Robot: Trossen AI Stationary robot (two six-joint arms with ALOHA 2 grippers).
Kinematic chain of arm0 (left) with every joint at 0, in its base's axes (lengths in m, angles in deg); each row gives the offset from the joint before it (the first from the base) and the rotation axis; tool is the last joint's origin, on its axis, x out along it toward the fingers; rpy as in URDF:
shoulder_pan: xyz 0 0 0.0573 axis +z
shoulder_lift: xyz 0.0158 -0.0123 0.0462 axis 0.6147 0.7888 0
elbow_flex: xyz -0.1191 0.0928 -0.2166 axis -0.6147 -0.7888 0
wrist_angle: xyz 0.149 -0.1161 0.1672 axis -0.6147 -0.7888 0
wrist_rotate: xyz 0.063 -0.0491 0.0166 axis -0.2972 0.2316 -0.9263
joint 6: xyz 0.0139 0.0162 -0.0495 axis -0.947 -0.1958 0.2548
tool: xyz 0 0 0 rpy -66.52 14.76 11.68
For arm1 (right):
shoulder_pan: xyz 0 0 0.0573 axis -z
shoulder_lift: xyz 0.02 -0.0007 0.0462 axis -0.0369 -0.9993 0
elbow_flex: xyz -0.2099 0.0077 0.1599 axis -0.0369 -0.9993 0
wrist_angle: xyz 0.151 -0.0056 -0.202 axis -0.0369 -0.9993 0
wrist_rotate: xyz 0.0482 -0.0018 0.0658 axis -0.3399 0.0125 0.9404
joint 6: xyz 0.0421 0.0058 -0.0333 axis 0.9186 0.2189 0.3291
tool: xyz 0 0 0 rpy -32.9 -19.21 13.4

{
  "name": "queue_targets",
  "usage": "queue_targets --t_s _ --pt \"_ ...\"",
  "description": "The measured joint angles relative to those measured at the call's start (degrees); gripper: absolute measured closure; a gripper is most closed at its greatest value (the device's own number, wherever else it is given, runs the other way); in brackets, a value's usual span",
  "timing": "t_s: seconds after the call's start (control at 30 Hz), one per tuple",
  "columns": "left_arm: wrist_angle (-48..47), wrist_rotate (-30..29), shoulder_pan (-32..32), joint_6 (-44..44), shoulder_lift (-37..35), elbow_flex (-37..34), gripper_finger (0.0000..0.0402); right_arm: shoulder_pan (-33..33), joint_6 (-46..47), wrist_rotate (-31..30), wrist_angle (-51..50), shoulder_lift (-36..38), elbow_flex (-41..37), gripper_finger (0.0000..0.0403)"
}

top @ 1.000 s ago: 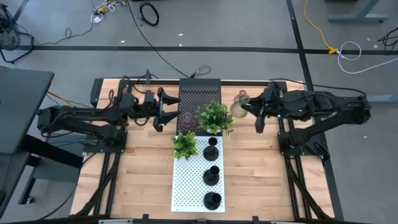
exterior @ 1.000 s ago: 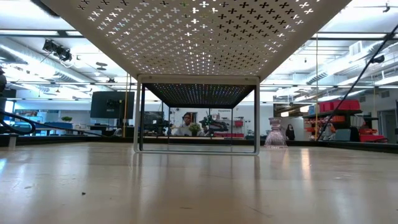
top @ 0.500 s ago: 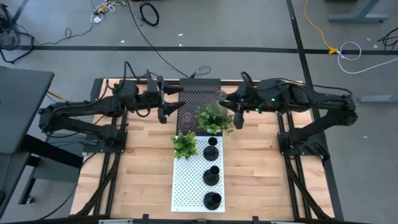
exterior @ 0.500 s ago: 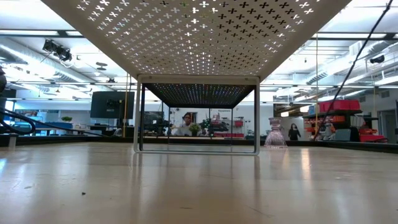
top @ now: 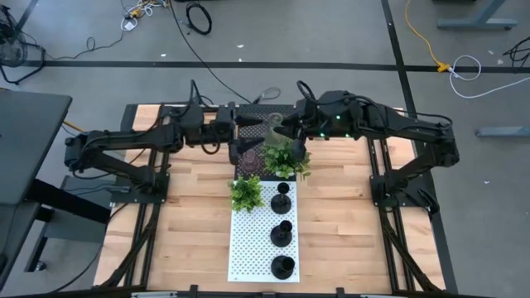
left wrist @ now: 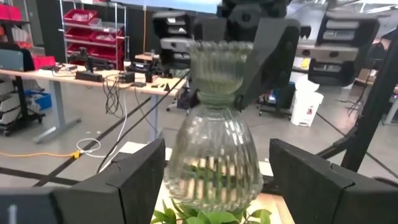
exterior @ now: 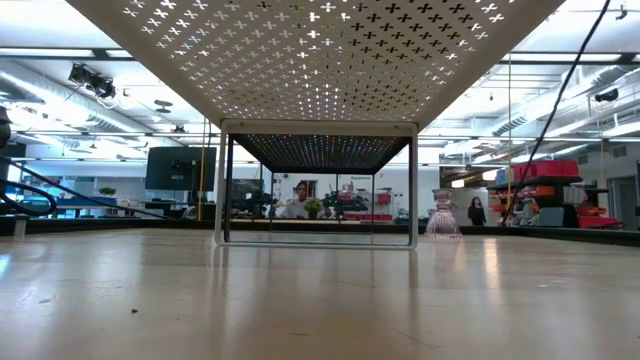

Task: Pick & Place candle stick holders
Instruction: Put the green glass candle holder on the black shelf

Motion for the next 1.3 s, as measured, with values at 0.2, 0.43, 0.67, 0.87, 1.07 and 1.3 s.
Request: queue_targets --t_s 0.2,0.43,0.67,0.87,1.07,1.3 --pt "-0.17 -0.08 0.02 -0.55 0.73 0.23 0.0113 1.22 -1.0 2.47 3.43 -0.72 0.02 0.0342" --pt "0.92 -0.08 0.04 -1.15 1.17 0.25 0.0113 1.57 -1.22 5.21 5.27 -1.95 0.04 0.0342" --pt "1.35 0.86 0.07 -1.14 1.16 0.25 0.0113 1.93 -1.42 6.24 7.96 -3.34 0.02 0.0342" --pt "1.34 2.29 0.07 -1.58 1.17 0.23 0.0122 2.6 -0.96 8.82 9.06 -4.07 0.02 0.0345" --pt "1.11 3.08 0.07 -1.73 1.17 0.23 0.015 2.85 -1.0 9.28 8.74 -4.07 0.0 0.0349" --pt "0.87 3.41 0.07 -1.66 1.17 0.23 0.0155 2.91 -1.2 9.94 8.74 -4.07 0.0 0.0351"
